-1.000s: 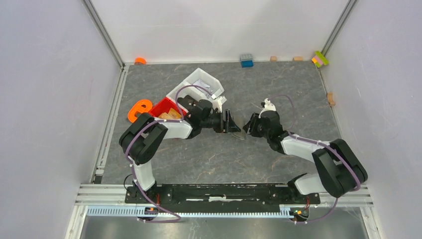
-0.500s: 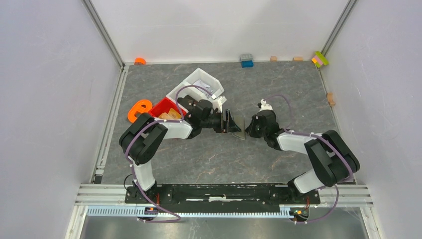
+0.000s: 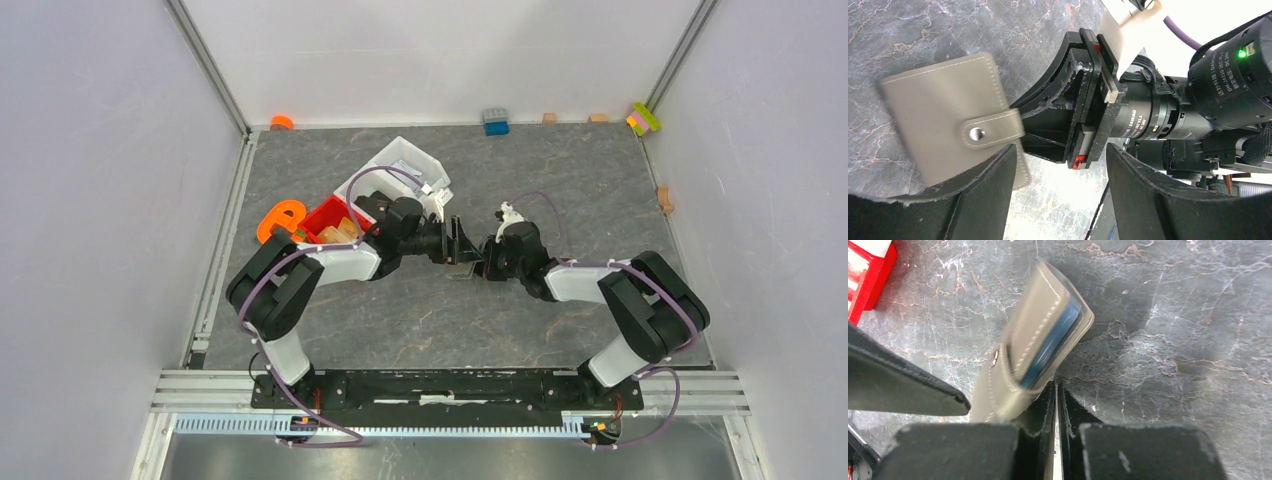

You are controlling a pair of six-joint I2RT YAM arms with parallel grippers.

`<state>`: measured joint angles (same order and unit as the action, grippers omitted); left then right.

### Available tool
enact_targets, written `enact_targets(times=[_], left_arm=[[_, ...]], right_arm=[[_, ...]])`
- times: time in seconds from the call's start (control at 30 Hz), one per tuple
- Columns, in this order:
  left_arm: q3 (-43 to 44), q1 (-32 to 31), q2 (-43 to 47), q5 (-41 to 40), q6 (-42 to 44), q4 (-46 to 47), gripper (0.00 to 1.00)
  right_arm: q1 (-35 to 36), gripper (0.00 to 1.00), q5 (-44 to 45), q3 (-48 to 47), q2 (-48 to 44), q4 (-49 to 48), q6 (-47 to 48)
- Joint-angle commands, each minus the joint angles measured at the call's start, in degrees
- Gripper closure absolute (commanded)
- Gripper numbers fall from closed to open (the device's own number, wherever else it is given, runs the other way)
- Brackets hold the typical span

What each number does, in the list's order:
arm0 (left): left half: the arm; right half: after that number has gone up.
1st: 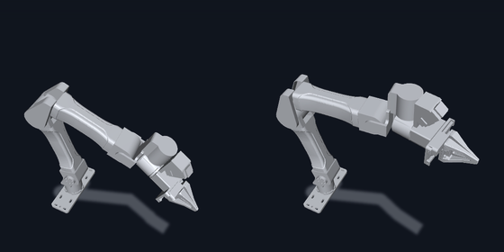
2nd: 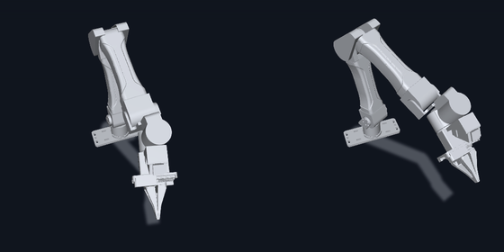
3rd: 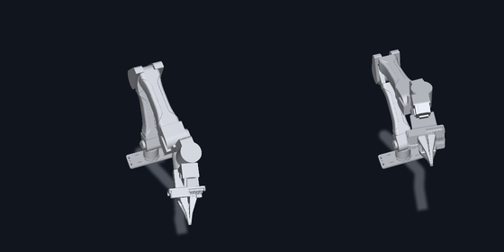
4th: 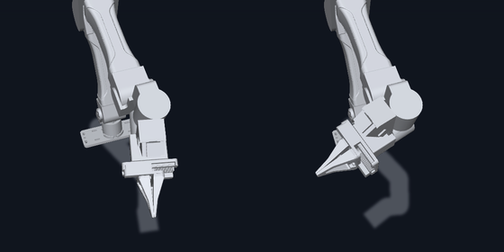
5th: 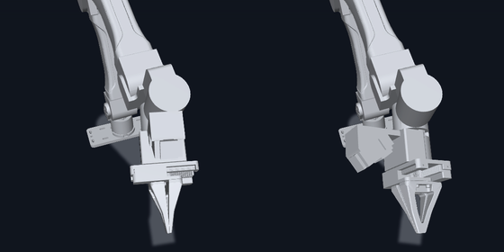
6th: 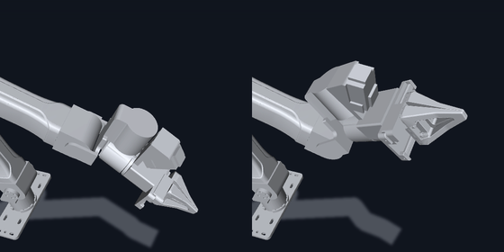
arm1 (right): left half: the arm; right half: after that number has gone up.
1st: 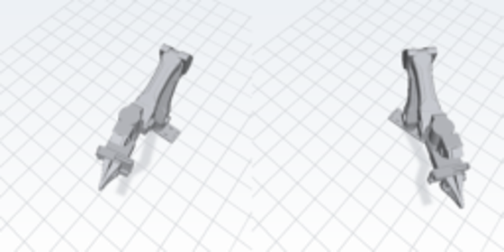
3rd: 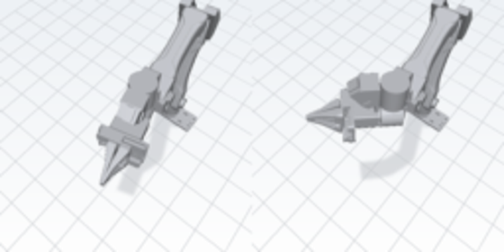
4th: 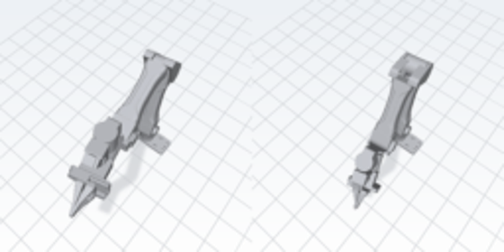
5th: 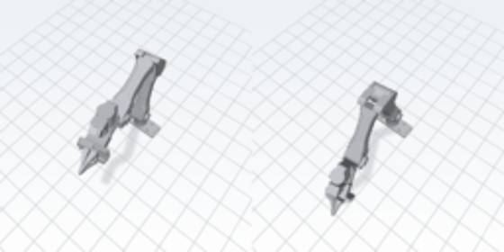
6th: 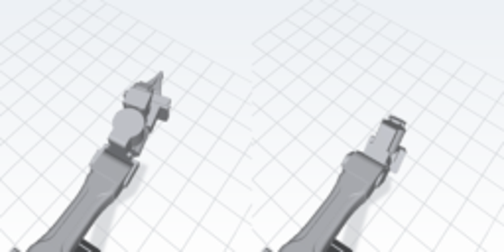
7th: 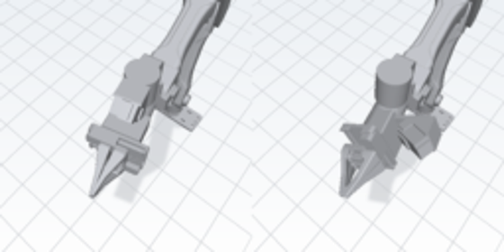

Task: Take the credit cards out of the card holder
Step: Open the card holder at the center of the board.

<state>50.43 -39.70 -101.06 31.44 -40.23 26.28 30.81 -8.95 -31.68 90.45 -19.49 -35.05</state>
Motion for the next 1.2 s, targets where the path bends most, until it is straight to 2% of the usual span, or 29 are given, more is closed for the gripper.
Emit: enact_targets(times=[0.0, 0.2, 0.33, 0.43, 0.5, 0.77, 0.9, 1.17], left_arm=[[0.0, -1.4, 3.65, -2.41, 3.28, -2.0, 0.28], [0.54, -1.69, 8.28, -14.72, 6.88, -12.92, 0.25], [1.42, -1.78, 11.41, -23.24, 9.83, -20.35, 0.23], [3.81, -1.8, 11.18, -29.01, 12.1, -25.89, 0.21], [5.57, -1.87, 9.52, -31.09, 12.89, -29.68, 0.21], [13.46, -1.83, -0.1, -29.99, 13.25, -38.57, 0.25], [15.83, -1.75, -3.06, -29.57, 13.18, -41.61, 0.33], [16.77, -1.18, -3.57, -28.09, 12.41, -44.23, 0.37]], right_arm=[[-0.49, 0.9, 4.41, -0.53, -2.71, 0.73, 0.95], [-3.08, 0.81, 8.6, 3.45, -8.86, 0.48, 0.2], [-3.3, 0.54, 8.6, 5.58, -11.98, -1.98, 1.14], [-3.2, 0.41, 6.39, 5.97, -12.19, -3.65, 1.34], [-3.04, 0.39, 4.63, 5.84, -11.68, -4.45, 1.47], [-2.68, 0.38, 0.3, 5.94, -8.81, -8.17, 1.64], [-2.3, 0.38, -1.61, 4.68, -6.12, -8.29, 1.78], [-0.93, 0.37, -1.86, 2.57, -3.47, -7.15, 2.69]])
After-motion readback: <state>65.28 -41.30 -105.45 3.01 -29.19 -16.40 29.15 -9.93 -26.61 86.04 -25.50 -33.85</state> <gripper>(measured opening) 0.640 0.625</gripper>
